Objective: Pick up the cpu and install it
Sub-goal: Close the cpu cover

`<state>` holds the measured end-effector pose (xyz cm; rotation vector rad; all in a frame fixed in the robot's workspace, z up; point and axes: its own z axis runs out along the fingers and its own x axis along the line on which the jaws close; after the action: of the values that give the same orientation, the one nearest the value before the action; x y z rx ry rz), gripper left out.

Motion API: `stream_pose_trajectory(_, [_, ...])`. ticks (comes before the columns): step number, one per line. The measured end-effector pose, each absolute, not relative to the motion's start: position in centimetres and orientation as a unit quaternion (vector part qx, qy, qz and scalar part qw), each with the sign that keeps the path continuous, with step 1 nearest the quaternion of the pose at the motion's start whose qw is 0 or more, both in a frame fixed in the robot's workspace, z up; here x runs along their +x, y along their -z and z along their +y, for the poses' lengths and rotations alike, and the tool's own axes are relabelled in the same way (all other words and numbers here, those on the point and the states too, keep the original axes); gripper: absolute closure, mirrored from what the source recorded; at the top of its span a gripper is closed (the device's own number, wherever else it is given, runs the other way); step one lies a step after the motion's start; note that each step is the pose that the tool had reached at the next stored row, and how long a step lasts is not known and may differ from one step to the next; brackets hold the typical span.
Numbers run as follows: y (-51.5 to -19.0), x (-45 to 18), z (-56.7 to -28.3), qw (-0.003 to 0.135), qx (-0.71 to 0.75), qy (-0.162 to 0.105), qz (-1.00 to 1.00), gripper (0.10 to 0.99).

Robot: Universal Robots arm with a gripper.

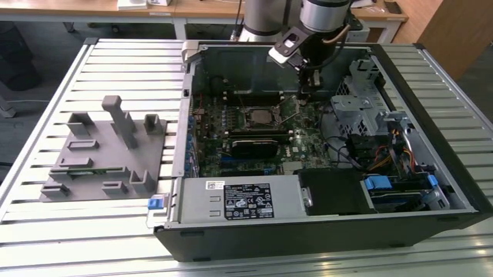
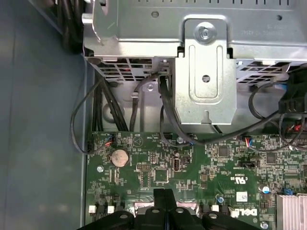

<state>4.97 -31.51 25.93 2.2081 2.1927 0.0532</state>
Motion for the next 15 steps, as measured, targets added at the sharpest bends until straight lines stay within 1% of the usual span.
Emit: stream_pose_trajectory(15, [-25.02, 6.02, -30.98, 0.015, 0.709, -0.017, 0.704, 0.98])
